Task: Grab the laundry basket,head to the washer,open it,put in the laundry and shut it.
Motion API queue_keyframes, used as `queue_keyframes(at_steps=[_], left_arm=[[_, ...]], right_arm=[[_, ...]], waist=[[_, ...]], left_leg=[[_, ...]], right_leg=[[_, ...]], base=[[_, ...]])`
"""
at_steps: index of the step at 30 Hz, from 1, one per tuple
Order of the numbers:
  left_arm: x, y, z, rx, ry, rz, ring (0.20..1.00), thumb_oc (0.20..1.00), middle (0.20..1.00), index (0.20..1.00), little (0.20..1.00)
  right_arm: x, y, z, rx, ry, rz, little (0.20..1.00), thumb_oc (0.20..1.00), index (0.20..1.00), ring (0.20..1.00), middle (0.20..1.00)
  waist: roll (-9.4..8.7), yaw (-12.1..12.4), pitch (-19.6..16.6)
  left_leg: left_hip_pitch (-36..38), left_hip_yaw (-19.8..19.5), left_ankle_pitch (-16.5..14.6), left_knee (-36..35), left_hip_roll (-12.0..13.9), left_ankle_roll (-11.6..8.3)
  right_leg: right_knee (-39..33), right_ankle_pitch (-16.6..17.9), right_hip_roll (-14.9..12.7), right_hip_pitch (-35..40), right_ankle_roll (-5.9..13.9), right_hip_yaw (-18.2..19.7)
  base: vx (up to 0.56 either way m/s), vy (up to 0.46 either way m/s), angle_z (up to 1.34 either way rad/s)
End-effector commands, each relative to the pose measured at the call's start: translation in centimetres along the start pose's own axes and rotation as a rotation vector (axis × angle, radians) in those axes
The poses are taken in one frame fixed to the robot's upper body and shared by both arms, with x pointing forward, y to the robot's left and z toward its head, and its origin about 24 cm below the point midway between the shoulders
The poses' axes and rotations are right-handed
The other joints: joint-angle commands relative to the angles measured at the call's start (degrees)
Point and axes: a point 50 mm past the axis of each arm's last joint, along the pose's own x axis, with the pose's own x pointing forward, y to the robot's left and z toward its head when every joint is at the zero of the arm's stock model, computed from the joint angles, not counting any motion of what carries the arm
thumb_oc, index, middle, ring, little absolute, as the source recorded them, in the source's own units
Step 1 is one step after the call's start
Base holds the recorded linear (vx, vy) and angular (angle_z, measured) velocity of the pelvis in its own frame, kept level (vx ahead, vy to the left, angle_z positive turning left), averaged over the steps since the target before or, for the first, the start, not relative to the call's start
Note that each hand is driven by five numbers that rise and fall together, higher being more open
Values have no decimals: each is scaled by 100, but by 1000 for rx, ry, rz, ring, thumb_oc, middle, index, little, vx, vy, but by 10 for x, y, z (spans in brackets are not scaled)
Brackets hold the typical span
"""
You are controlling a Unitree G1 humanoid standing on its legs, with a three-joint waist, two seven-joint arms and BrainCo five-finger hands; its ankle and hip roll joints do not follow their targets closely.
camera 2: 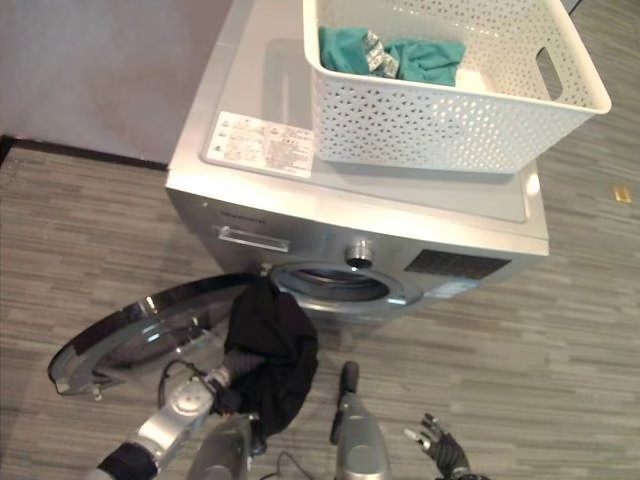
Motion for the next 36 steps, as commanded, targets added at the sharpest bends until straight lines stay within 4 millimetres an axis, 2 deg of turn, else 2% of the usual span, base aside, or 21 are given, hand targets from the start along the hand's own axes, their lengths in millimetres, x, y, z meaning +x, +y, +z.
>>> queue_keyframes(at_steps=[1,3,5,6,8,9,13,14,16,17,20,21,25,29,30,31,32,33,34,35,36], left_arm=[[7,-18,25,-32,-147,-35,200,200,200,200,200],[22,-30,47,20,-198,-77,200,200,200,200,200],[28,-35,55,33,-219,-95,200,200,200,200,200],[36,-40,73,44,-269,-112,200,200,200,200,200],[39,-40,80,47,-289,-115,200,200,200,200,200],[43,-39,93,43,-332,-108,200,200,200,200,200],[50,-39,110,65,-374,-100,200,200,200,200,200],[50,-39,110,65,-374,-102,200,200,200,200,200],[55,-39,112,66,-370,-78,200,200,200,200,200],[55,-39,112,66,-370,-78,200,200,200,200,200],[56,-32,109,41,-362,-25,200,200,200,200,200],[57,-31,109,25,-358,-5,200,200,200,200,200],[62,-30,121,25,-384,11,200,200,200,200,200],[68,-34,148,40,-448,12,200,200,200,200,200],[71,-36,165,32,-493,13,200,200,200,200,200],[71,-36,165,32,-493,13,200,200,200,200,200],[73,-38,184,13,-539,24,200,200,200,200,200],[75,-39,193,5,-555,30,200,200,200,200,200],[75,-39,193,5,-556,30,200,200,200,200,200],[77,-36,209,1,-589,52,200,200,200,200,200],[77,-33,218,5,-606,66,200,200,200,200,200]], right_arm=[[6,-17,17,-94,-18,-125,1000,1000,1000,1000,1000],[12,-21,8,-91,93,-208,1000,1000,1000,1000,1000],[14,-22,7,-74,118,-233,1000,1000,1000,1000,1000],[15,-26,10,-46,140,-265,1000,1000,1000,1000,1000],[16,-27,10,-38,151,-277,1000,1000,1000,1000,1000],[19,-24,18,-36,137,-271,1000,1000,1000,1000,1000],[23,-27,33,-58,98,-285,1000,1000,1000,1000,1000],[22,-27,33,-57,98,-286,1000,1000,1000,1000,1000],[24,-24,40,-72,59,-271,1000,1000,1000,1000,1000],[24,-24,40,-72,59,-271,1000,1000,1000,1000,1000],[27,-18,52,-95,10,-258,1000,1000,1000,1000,1000],[30,-11,64,-149,-31,-244,1000,1000,1000,1000,1000],[32,-4,60,-232,-7,-225,1000,1000,1000,1000,1000],[29,-4,42,-327,67,-224,1000,1000,1000,1000,1000],[28,-5,33,-386,105,-222,1000,1000,1000,1000,1000],[28,-5,33,-386,105,-222,1000,1000,1000,1000,1000],[25,-6,23,-443,144,-218,1000,1000,1000,1000,1000],[24,-7,19,-456,157,-218,1000,1000,1000,1000,1000],[24,-7,19,-456,157,-218,1000,1000,1000,1000,1000],[23,-6,16,-474,164,-207,1000,1000,1000,1000,1000],[23,-6,16,-483,160,-202,1000,1000,1000,1000,1000]], waist=[[315,-28,-190],[449,-39,79],[508,-52,173],[570,-123,352],[592,-169,429],[563,-267,543],[507,-300,770],[546,-304,787],[471,-343,821],[474,-348,814],[495,-337,777],[490,-308,779],[466,-340,781],[460,-427,822],[457,-486,805],[460,-486,798],[460,-565,762],[448,-610,720],[452,-610,710],[469,-636,625],[436,-686,577]], left_leg=[[-386,-428,-248,30,-65,134],[-544,-603,-369,278,-187,266],[-603,-680,-411,365,-229,274],[-714,-821,-510,564,-313,235],[-761,-913,-594,666,-362,190],[-874,-1053,-715,864,-493,107],[-1189,-1274,-909,1382,-555,-57],[-1190,-1304,-957,1435,-528,-59],[-1525,-1441,-896,1631,-654,-163],[-1535,-1445,-896,1633,-655,-163],[-1740,-1563,-718,1505,-526,-254],[-1854,-1638,-581,1367,-441,-316],[-2149,-1683,-433,1233,-258,-414],[-2443,-1686,-375,1231,-152,-464],[-2656,-1666,-383,1303,-121,-474],[-2666,-1667,-385,1307,-120,-474],[-2913,-1630,-401,1414,-109,-467],[-3062,-1615,-420,1499,-104,-455],[-3077,-1615,-423,1507,-102,-455],[-3269,-1605,-690,1734,56,-463],[-3418,-1598,-713,1836,97,-455]], right_leg=[[1319,-451,-198,-304,202,613],[2076,-588,-37,-794,71,883],[2081,-648,-30,-930,39,988],[1789,-599,-87,-1158,32,1268],[1483,-477,-154,-1244,70,1446],[783,-136,-398,-1420,159,1737],[243,219,-738,-1466,292,1593],[238,203,-713,-1422,290,1552],[409,373,-776,-1516,443,1572],[411,371,-776,-1523,443,1568],[497,356,-679,-1682,440,1425],[499,298,-603,-1747,417,1303],[448,234,-474,-1966,356,1151],[500,182,-366,-2305,310,1178],[553,161,-320,-2532,290,1207],[557,160,-319,-2542,289,1207],[650,147,-254,-2847,275,1288],[686,152,-214,-3003,269,1318],[690,151,-212,-3017,269,1319],[830,-8,-24,-3285,281,1388],[867,-3,13,-3445,283,1406]], base=[[-65,121,22],[-81,66,28],[-37,-19,48],[-5,-95,25],[28,-118,32],[70,-161,83],[46,-211,52],[10,-132,63],[-19,-172,92],[-23,-257,70],[-16,-204,37],[-25,-182,11],[-40,-166,-3],[-51,-80,-2],[-48,-61,1],[-68,-59,-2],[-59,-36,-4],[-59,-36,-5],[39,-38,-16],[37,-42,-25],[37,-42,-35]])
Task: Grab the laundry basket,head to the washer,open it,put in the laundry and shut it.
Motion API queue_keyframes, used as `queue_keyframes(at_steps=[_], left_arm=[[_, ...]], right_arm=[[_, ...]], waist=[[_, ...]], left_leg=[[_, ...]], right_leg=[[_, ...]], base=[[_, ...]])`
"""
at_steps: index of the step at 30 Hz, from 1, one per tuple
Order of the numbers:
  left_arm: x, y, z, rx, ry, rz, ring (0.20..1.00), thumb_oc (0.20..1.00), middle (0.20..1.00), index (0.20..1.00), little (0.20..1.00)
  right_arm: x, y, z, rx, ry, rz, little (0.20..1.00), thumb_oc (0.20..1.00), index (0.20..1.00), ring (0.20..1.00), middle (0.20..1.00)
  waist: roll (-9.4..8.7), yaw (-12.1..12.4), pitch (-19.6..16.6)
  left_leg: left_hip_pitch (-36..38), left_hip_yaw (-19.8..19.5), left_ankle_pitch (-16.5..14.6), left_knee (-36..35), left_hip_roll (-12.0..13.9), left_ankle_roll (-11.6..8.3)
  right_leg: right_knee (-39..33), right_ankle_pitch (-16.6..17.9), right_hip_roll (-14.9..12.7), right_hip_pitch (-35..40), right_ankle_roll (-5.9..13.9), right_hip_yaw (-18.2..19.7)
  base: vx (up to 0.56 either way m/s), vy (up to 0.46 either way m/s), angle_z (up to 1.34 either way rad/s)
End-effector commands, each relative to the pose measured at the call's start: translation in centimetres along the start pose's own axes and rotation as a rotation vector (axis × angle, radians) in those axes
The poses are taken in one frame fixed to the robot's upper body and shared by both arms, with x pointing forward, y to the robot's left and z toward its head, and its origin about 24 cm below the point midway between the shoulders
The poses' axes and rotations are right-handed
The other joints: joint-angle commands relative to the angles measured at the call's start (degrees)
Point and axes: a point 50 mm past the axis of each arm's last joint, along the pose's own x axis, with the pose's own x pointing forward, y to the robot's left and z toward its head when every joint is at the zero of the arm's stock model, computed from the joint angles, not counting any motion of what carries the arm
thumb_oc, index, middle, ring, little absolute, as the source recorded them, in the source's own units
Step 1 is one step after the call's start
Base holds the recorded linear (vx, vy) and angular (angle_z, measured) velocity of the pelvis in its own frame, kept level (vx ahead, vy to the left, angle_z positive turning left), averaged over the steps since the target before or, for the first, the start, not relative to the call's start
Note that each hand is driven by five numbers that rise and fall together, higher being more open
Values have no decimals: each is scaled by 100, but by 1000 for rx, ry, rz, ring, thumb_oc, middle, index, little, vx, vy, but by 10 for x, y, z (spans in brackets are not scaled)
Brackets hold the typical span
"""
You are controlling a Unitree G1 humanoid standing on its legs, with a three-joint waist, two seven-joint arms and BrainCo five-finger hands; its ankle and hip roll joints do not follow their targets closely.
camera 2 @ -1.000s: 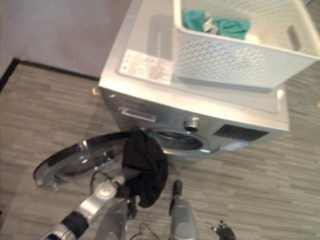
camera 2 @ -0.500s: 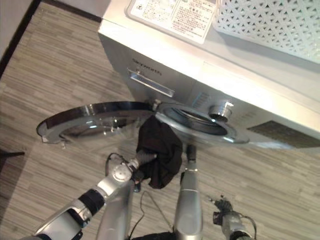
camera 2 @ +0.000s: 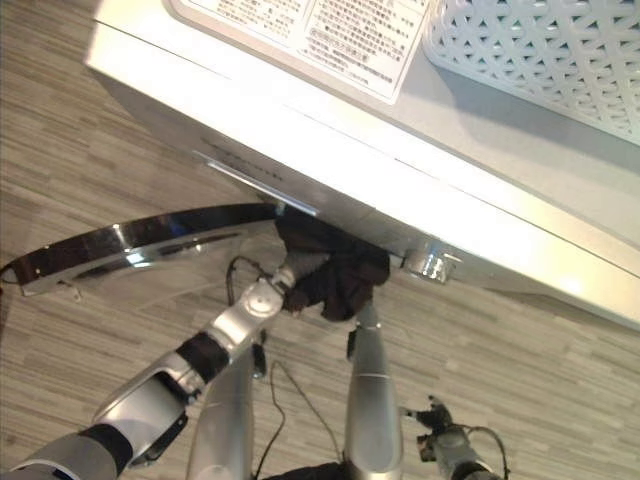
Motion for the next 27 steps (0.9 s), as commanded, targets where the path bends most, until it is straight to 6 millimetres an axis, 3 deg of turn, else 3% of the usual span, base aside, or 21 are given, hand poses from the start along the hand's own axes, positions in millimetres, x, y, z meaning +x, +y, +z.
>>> queue_keyframes(at_steps=[1,3,4,5,7,12,14,15,16,17,18,19,20,21,23,24,25,27], left_arm=[[10,-15,34,-121,-161,17,200,200,200,200,200],[23,1,57,-85,-206,73,200,200,200,200,200],[23,1,57,-85,-207,73,200,200,200,200,200],[27,18,67,-77,-230,126,200,200,200,200,200],[29,28,76,-102,-259,164,200,200,200,200,200],[31,40,84,-124,-279,214,200,200,200,200,200],[32,52,92,-115,-291,262,200,200,200,200,200],[32,52,92,-115,-292,262,200,200,200,200,200],[33,57,95,-114,-290,283,200,200,200,200,200],[35,75,104,-109,-297,346,200,200,200,200,200],[36,75,105,-109,-298,346,200,200,200,200,200],[37,86,113,-106,-306,377,200,200,200,200,200],[36,115,136,-105,-342,461,200,200,200,200,200],[37,115,137,-105,-344,460,200,200,200,200,200],[33,144,185,-128,-435,539,200,200,200,200,200],[33,145,186,-128,-437,539,200,200,200,200,200],[31,158,208,-142,-470,572,200,200,200,200,200],[31,159,218,-175,-482,570,200,200,200,200,200]], right_arm=[[-12,-9,-53,-102,133,-13,1000,1000,1000,1000,1000],[-11,-8,-44,-130,76,-9,1000,1000,1000,1000,1000],[-11,-9,-44,-130,76,-9,1000,1000,1000,1000,1000],[-10,-9,-34,-141,21,-11,1000,1000,1000,1000,1000],[-9,-10,-24,-138,-30,-18,1000,1000,1000,1000,1000],[-8,-14,0,-91,-134,-37,1000,1000,1000,1000,1000],[-11,-21,30,-69,-277,-60,1000,1000,1000,1000,1000],[-11,-22,30,-69,-276,-60,1000,1000,1000,1000,1000],[-14,-25,42,-46,-335,-70,1000,1000,1000,1000,1000],[-23,-29,72,6,-475,-76,1000,1000,1000,1000,1000],[-23,-30,72,6,-475,-77,1000,1000,1000,1000,1000],[-28,-32,85,35,-537,-74,1000,1000,1000,1000,1000],[-41,-40,113,94,-677,-78,1000,1000,1000,1000,1000],[-42,-41,113,94,-677,-79,1000,1000,1000,1000,1000],[-60,-49,138,108,-822,-73,1000,1000,1000,1000,1000],[-60,-50,139,108,-823,-74,1000,1000,1000,1000,1000],[-65,-52,144,103,-859,-72,1000,1000,1000,1000,1000],[-67,-53,149,104,-870,-78,1000,1000,1000,1000,1000]], waist=[[4,-67,-441],[-3,-223,-560],[4,-225,-570],[35,-312,-643],[59,-384,-729],[62,-499,-920],[34,-567,-1010],[41,-566,-1020],[29,-583,-1067],[0,-647,-1126],[7,-645,-1133],[0,-681,-1162],[-31,-771,-1215],[-26,-770,-1215],[-47,-875,-1271],[-41,-873,-1270],[-46,-948,-1323],[-30,-966,-1348]], left_leg=[[-698,40,-707,726,207,34],[-1136,55,-780,1024,326,22],[-1155,52,-783,1035,328,21],[-1434,36,-838,1236,373,23],[-1697,14,-894,1428,410,34],[-2210,-52,-1033,1858,456,68],[-2585,-102,-1165,2225,482,127],[-2602,-103,-1171,2236,484,127],[-2733,-133,-1226,2371,480,139],[-2912,-140,-1300,2558,503,167],[-2931,-141,-1306,2570,505,167],[-3017,-167,-1332,2637,509,176],[-3153,-173,-1380,2738,527,188],[-3170,-173,-1384,2748,528,188],[-3450,-201,-1449,3005,557,204],[-3470,-204,-1455,3020,559,204],[-3635,-239,-1506,3176,592,209],[-3712,-262,-1529,3230,600,211]], right_leg=[[-157,38,-33,-717,67,172],[-10,40,32,-1164,65,266],[-5,39,35,-1180,64,265],[169,6,99,-1501,33,355],[355,-45,171,-1795,-5,427],[775,-171,307,-2370,-60,549],[1160,-286,427,-2780,-123,636],[1170,-291,429,-2796,-123,637],[1271,-320,452,-2907,-126,673],[1457,-377,502,-3102,-149,731],[1469,-383,504,-3121,-148,732],[1571,-405,525,-3231,-160,774],[1694,-440,568,-3395,-188,822],[1707,-445,569,-3413,-187,825],[1925,-498,636,-3661,-198,858],[1937,-502,640,-3679,-197,858],[2097,-551,704,-3825,-199,865],[2168,-575,731,-3893,-210,879]], base=[[-31,-30,-41],[-41,-53,-38],[-36,-63,-16],[-7,-19,-14],[-21,-24,-14],[-13,-10,-13],[-31,4,-12],[-15,-3,-13],[-33,-13,-11],[-33,-13,-11],[-29,-4,-10],[-24,12,-11],[-24,12,-10],[-22,26,-15],[-29,12,-14],[-34,5,-10],[-6,4,-12],[5,-1,-10]])
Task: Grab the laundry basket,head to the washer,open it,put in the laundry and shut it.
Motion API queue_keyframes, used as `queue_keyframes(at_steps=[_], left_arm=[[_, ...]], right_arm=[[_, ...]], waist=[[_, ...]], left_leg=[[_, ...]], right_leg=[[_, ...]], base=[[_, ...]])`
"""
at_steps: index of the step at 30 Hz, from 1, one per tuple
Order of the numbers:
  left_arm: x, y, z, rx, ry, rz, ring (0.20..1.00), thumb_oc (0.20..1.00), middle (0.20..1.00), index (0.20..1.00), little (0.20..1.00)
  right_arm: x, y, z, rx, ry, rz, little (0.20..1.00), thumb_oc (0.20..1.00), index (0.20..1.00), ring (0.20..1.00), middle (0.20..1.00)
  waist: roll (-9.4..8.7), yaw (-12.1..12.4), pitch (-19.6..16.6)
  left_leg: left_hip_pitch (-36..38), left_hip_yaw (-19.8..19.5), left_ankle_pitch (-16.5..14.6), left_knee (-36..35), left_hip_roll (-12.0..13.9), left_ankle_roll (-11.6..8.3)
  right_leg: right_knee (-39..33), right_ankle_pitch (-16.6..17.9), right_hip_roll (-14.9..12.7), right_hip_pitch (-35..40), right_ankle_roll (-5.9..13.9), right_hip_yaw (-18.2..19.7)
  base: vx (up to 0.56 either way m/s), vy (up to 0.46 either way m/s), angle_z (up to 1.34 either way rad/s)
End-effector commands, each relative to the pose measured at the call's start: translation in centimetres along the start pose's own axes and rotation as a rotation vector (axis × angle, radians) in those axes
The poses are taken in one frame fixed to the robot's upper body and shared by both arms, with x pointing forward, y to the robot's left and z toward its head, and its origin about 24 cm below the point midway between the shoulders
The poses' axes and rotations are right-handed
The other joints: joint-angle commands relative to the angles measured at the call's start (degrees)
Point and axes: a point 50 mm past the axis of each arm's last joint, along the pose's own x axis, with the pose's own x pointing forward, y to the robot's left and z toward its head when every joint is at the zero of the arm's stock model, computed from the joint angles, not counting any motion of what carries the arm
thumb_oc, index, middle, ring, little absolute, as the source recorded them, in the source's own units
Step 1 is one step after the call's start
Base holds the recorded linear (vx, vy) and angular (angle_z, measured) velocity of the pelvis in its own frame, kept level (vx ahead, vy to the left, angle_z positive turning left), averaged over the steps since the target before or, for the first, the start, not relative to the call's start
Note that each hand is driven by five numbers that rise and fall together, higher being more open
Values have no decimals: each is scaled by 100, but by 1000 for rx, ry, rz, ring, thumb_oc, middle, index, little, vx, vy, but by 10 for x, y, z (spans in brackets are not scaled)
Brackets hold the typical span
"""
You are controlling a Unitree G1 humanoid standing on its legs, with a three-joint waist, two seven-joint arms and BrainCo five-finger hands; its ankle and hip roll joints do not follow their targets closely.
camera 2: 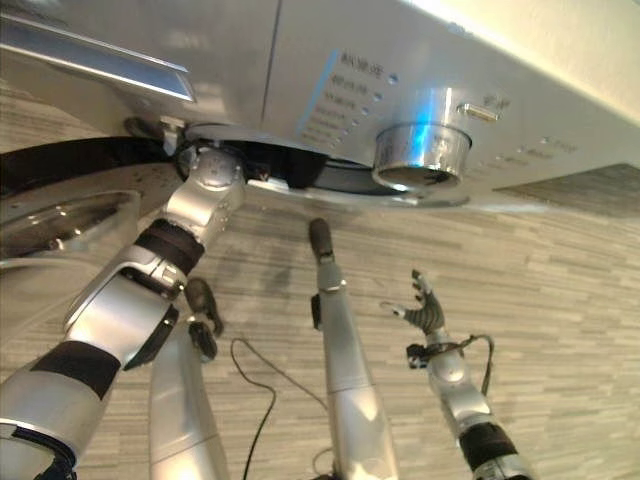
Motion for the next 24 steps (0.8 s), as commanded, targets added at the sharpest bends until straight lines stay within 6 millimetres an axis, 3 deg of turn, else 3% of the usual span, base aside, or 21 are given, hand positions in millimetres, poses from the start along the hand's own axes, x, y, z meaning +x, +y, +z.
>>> queue_keyframes(at_steps=[1,2,3,4,5,7,8,9,10,14,16,17,18,19,20,21,22,23,24], left_arm=[[22,13,109,-245,-263,75,200,200,200,200,200],[22,9,124,-321,-290,72,200,200,200,200,200],[23,9,125,-323,-291,72,200,200,200,200,200],[20,0,151,-452,-337,67,200,200,200,200,200],[20,0,151,-454,-338,68,200,200,200,200,200],[16,-2,175,-529,-394,77,200,200,200,200,200],[16,-2,175,-529,-394,79,200,200,200,200,200],[17,0,171,-537,-371,105,385,385,385,385,385],[20,5,166,-521,-339,119,1000,1000,1000,1000,1000],[23,2,158,-413,-307,85,1000,1000,1000,1000,1000],[21,-9,152,-408,-295,42,1000,1000,1000,1000,1000],[18,-24,145,-440,-277,-11,1000,1000,1000,1000,1000],[17,-24,144,-440,-276,-11,1000,1000,1000,1000,1000],[11,-43,137,-522,-258,-65,1000,1000,1000,1000,1000],[10,-43,136,-523,-256,-65,1000,1000,1000,1000,1000],[0,-67,125,-574,-233,-146,1000,1000,1000,1000,1000],[0,-67,124,-573,-230,-145,1000,1000,1000,1000,1000],[-15,-94,102,-601,-168,-233,1000,1000,1000,1000,1000],[-15,-94,100,-599,-165,-232,1000,1000,1000,1000,1000]], right_arm=[[-14,-12,-20,-27,74,-37,1000,1000,1000,1000,1000],[-14,-12,-21,-30,85,-43,1000,1000,1000,1000,1000],[-13,-13,-21,-30,83,-45,1000,1000,1000,1000,1000],[-11,-11,-22,-29,99,-48,1000,1000,1000,1000,1000],[-10,-12,-22,-29,98,-49,1000,1000,1000,1000,1000],[-10,-13,-23,-46,111,-47,1000,1000,1000,1000,1000],[-10,-13,-23,-47,111,-47,1000,1000,1000,1000,1000],[-11,-15,-24,-56,119,-50,1000,1000,1000,1000,1000],[-12,-19,-27,-80,136,-56,1000,1000,1000,1000,1000],[-13,-32,-31,-119,171,-81,1000,1000,1000,1000,1000],[-14,-35,-33,-137,181,-86,1000,1000,1000,1000,1000],[-15,-35,-34,-146,191,-79,1000,1000,1000,1000,1000],[-16,-35,-35,-146,193,-79,1000,1000,1000,1000,1000],[-17,-31,-38,-150,213,-67,1000,1000,1000,1000,1000],[-17,-31,-39,-150,215,-66,1000,1000,1000,1000,1000],[-20,-26,-45,-164,243,-42,1000,1000,1000,1000,1000],[-21,-26,-45,-163,245,-42,1000,1000,1000,1000,1000],[-23,-19,-53,-174,284,-16,1000,1000,1000,1000,1000],[-24,-18,-54,-173,287,-14,1000,1000,1000,1000,1000]], waist=[[243,-198,-303],[254,-221,-325],[259,-219,-320],[300,-245,-381],[305,-243,-376],[340,-254,-397],[340,-253,-398],[351,-242,-399],[385,-214,-392],[462,-184,-311],[496,-167,-252],[508,-155,-204],[508,-153,-205],[515,-139,-167],[515,-137,-173],[516,-129,-157],[513,-127,-168],[513,-127,-165],[501,-126,-180]], left_leg=[[37,-548,-723,297,137,93],[35,-537,-733,281,150,84],[34,-536,-733,279,151,84],[64,-519,-722,200,162,61],[67,-518,-718,190,163,59],[145,-458,-687,34,200,34],[156,-451,-682,20,203,34],[209,-424,-668,-67,221,29],[290,-371,-639,-179,275,16],[562,-257,-534,-522,378,-45],[690,-210,-473,-689,408,-79],[755,-214,-418,-780,427,-111],[764,-216,-413,-788,428,-113],[801,-224,-374,-838,445,-147],[805,-227,-373,-840,447,-149],[831,-232,-348,-867,462,-171],[835,-233,-348,-869,464,-173],[873,-261,-323,-908,478,-192],[879,-262,-321,-914,480,-194]], right_leg=[[188,-387,-4,-189,-370,-180],[175,-400,-2,-199,-376,-185],[174,-400,-2,-201,-376,-185],[103,-409,8,-207,-391,-190],[96,-406,8,-206,-393,-191],[-26,-382,19,-164,-388,-219],[-38,-374,21,-156,-388,-215],[-118,-350,29,-131,-382,-222],[-236,-310,34,-82,-359,-239],[-560,-198,18,112,-321,-275],[-710,-156,-1,226,-310,-319],[-795,-132,-4,289,-301,-361],[-803,-129,-4,300,-303,-364],[-813,-125,5,332,-320,-407],[-816,-124,7,337,-321,-411],[-818,-125,28,363,-345,-448],[-821,-125,30,367,-347,-450],[-845,-125,35,402,-373,-480],[-850,-124,37,408,-375,-483]], base=[[16,-10,-7],[15,-11,-7],[28,-22,-7],[25,-17,-8],[32,-22,-5],[0,0,0],[32,-9,-1],[39,-6,-10],[57,0,-13],[27,-1,-10],[8,-26,1],[6,-42,4],[9,-68,3],[-3,-35,-3],[-10,-48,-3],[0,0,0],[-13,-33,5],[-4,-20,5],[0,0,0]])
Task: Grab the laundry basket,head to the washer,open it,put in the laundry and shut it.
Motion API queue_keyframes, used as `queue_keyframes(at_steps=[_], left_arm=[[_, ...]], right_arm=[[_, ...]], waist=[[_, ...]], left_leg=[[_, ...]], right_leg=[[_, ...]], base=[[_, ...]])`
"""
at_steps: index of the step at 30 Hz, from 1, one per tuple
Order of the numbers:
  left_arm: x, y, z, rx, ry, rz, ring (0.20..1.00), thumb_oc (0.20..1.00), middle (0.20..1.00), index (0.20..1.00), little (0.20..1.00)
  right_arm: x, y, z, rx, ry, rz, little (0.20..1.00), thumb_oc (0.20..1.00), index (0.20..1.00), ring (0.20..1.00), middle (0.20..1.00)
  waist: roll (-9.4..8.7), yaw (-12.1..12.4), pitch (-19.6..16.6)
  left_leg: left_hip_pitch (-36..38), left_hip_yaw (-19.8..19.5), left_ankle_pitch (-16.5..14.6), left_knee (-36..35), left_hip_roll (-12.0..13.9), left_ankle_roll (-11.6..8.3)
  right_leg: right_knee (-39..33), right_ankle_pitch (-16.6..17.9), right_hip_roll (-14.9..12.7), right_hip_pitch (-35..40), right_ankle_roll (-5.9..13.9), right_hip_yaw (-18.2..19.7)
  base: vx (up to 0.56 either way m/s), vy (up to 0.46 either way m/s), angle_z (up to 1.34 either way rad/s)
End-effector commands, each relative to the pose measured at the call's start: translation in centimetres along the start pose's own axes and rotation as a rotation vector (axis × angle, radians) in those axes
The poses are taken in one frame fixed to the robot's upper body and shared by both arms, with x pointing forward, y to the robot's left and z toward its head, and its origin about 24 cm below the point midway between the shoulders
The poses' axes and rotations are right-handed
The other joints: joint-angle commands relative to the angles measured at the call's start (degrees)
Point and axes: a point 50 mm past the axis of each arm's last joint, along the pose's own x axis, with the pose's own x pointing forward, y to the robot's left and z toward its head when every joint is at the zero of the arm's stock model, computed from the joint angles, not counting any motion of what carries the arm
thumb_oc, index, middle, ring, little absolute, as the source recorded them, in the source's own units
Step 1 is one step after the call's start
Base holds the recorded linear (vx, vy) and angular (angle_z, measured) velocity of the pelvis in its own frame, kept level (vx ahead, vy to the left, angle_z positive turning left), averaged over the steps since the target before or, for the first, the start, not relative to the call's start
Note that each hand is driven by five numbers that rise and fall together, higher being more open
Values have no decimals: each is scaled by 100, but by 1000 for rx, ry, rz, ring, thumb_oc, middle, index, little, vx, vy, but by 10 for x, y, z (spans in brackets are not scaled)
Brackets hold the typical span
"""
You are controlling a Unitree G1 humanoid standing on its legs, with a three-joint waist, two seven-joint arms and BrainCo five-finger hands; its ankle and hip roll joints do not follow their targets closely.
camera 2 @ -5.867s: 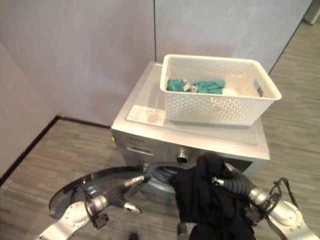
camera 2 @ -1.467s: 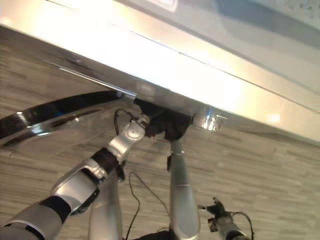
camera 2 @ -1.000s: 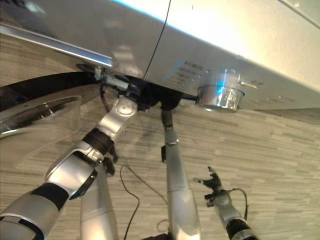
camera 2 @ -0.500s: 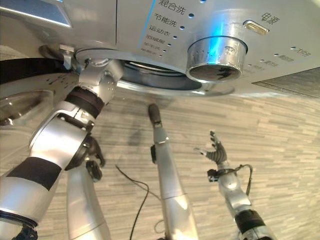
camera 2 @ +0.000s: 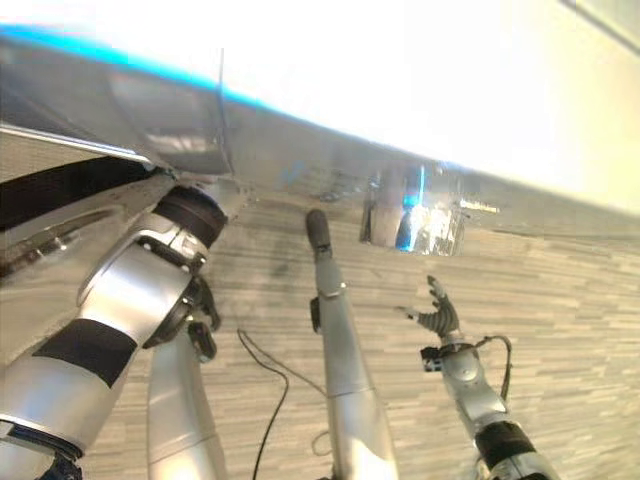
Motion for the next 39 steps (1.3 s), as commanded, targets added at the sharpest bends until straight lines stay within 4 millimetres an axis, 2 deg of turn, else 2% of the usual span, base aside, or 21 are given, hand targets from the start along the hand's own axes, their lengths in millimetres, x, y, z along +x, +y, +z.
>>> queue_keyframes(at_steps=[1,2,3,4,5,10,11,12,14,15,16,19,21,24,26,27,29,30,31,33,39], left_arm=[[-29,-86,8,-176,-46,-312,1000,1000,1000,1000,1000],[-29,-86,8,-176,-46,-312,1000,1000,1000,1000,1000],[-39,-91,-11,-208,12,-335,1000,1000,1000,1000,1000],[-63,-99,-48,-298,134,-343,1000,1000,1000,1000,1000],[-63,-99,-48,-297,135,-342,1000,1000,1000,1000,1000],[-115,-93,-115,-354,325,-266,1000,1000,1000,1000,1000],[-134,-84,-142,-278,406,-270,1000,1000,1000,1000,1000],[-135,-84,-142,-277,407,-270,1000,1000,1000,1000,1000],[-167,-59,-182,-158,543,-293,1000,1000,1000,1000,1000],[-167,-59,-182,-158,543,-293,1000,1000,1000,1000,1000],[-183,-36,-201,-82,614,-306,1000,1000,1000,1000,1000],[-194,-13,-211,20,656,-360,1000,1000,1000,1000,1000],[-186,20,-199,227,564,-435,1000,1000,1000,1000,1000],[-187,44,-193,303,530,-441,1000,1000,1000,1000,1000],[-188,77,-184,397,493,-417,1000,1000,1000,1000,1000],[-202,114,-181,493,508,-383,1000,1000,1000,1000,1000],[-211,131,-183,503,547,-349,1000,1000,1000,1000,1000],[-233,163,-189,547,630,-289,1000,1000,1000,1000,1000],[-233,163,-189,547,630,-288,1000,1000,1000,1000,1000],[-265,203,-197,574,764,-168,1000,1000,1000,1000,1000],[-315,244,-204,552,931,28,1000,1000,1000,1000,1000]], right_arm=[[-13,-6,-30,-68,124,1,1000,1000,1000,1000,1000],[-13,-6,-30,-68,124,1,1000,1000,1000,1000,1000],[-13,-3,-33,-70,139,9,1000,1000,1000,1000,1000],[-14,5,-38,-67,169,20,1000,1000,1000,1000,1000],[-14,5,-38,-66,169,20,1000,1000,1000,1000,1000],[-12,18,-40,-51,198,6,1000,1000,1000,1000,1000],[-9,19,-37,-46,195,-4,1000,1000,1000,1000,1000],[-9,19,-38,-45,196,-4,1000,1000,1000,1000,1000],[-7,18,-37,-34,207,-19,1000,1000,1000,1000,1000],[-7,19,-37,-34,207,-19,1000,1000,1000,1000,1000],[-5,16,-38,-31,221,-34,1000,1000,1000,1000,1000],[1,15,-38,-40,245,-52,1000,1000,1000,1000,1000],[1,11,-42,-37,259,-64,1000,1000,1000,1000,1000],[-3,8,-51,-29,283,-68,1000,1000,1000,1000,1000],[-12,4,-64,4,324,-75,1000,1000,1000,1000,1000],[-26,-5,-85,38,401,-99,1000,1000,1000,1000,1000],[-34,-9,-96,46,447,-110,1000,1000,1000,1000,1000],[-49,-19,-117,64,539,-142,1000,1000,1000,1000,1000],[-49,-19,-117,64,539,-142,1000,1000,1000,1000,1000],[-77,-29,-146,117,688,-191,1000,1000,1000,1000,1000],[-134,-40,-187,228,923,-301,1000,1000,1000,1000,1000]], waist=[[504,-423,-162],[501,-422,-164],[507,-422,-158],[493,-396,-168],[491,-395,-169],[438,-250,-35],[391,-193,41],[382,-189,44],[362,-87,156],[361,-86,157],[382,4,215],[429,110,291],[537,280,337],[586,405,386],[565,457,362],[582,570,296],[583,614,275],[620,665,129],[613,667,148],[674,733,-86],[739,778,-571]], left_leg=[[566,-408,-322,-281,373,-132],[567,-407,-322,-281,373,-132],[598,-406,-316,-305,373,-138],[691,-402,-294,-397,374,-156],[692,-401,-293,-398,374,-156],[1009,-405,-188,-654,302,-186],[1192,-391,-137,-779,285,-192],[1205,-388,-135,-785,284,-192],[1496,-374,-48,-993,238,-199],[1498,-374,-48,-994,238,-199],[1764,-383,37,-1194,205,-205],[2234,-384,150,-1527,173,-223],[2774,-359,272,-1939,152,-245],[3235,-358,347,-2215,128,-255],[3651,-323,580,-2522,61,-239],[4186,-300,586,-2761,79,-248],[4524,-268,601,-2919,70,-248],[5018,-220,618,-3179,68,-237],[5056,-213,623,-3198,69,-238],[5657,-164,691,-3537,91,-238],[6489,-70,841,-4118,65,-230]], right_leg=[[-149,-486,26,226,-266,-446],[-149,-486,26,226,-266,-445],[-154,-484,19,239,-272,-449],[-174,-491,-12,312,-292,-474],[-175,-490,-12,313,-292,-474],[-250,-502,-116,604,-328,-569],[-305,-497,-156,777,-331,-603],[-308,-496,-157,786,-331,-601],[-419,-477,-215,1067,-330,-640],[-419,-476,-215,1068,-330,-639],[-510,-469,-271,1313,-314,-688],[-701,-443,-348,1754,-282,-766],[-913,-441,-437,2286,-239,-911],[-1067,-449,-480,2729,-214,-1033],[-1280,-290,-574,3140,-229,-1158],[-1422,-310,-577,3666,-207,-1246],[-1536,-314,-574,3988,-197,-1276],[-1698,-313,-573,4447,-163,-1325],[-1708,-312,-572,4477,-163,-1322],[-1908,-312,-615,5069,-128,-1390],[-2231,-302,-671,5801,-62,-1471]], base=[[0,0,0],[0,0,0],[-6,-11,10],[-7,-11,10],[-9,-29,10],[-10,-32,5],[-24,-29,7],[-24,-23,9],[-10,-4,7],[-16,4,10],[-17,4,10],[3,4,21],[22,-14,9],[14,-3,13],[46,8,26],[204,52,21],[186,67,0],[143,66,-7],[191,97,0],[219,97,5],[148,79,3]])
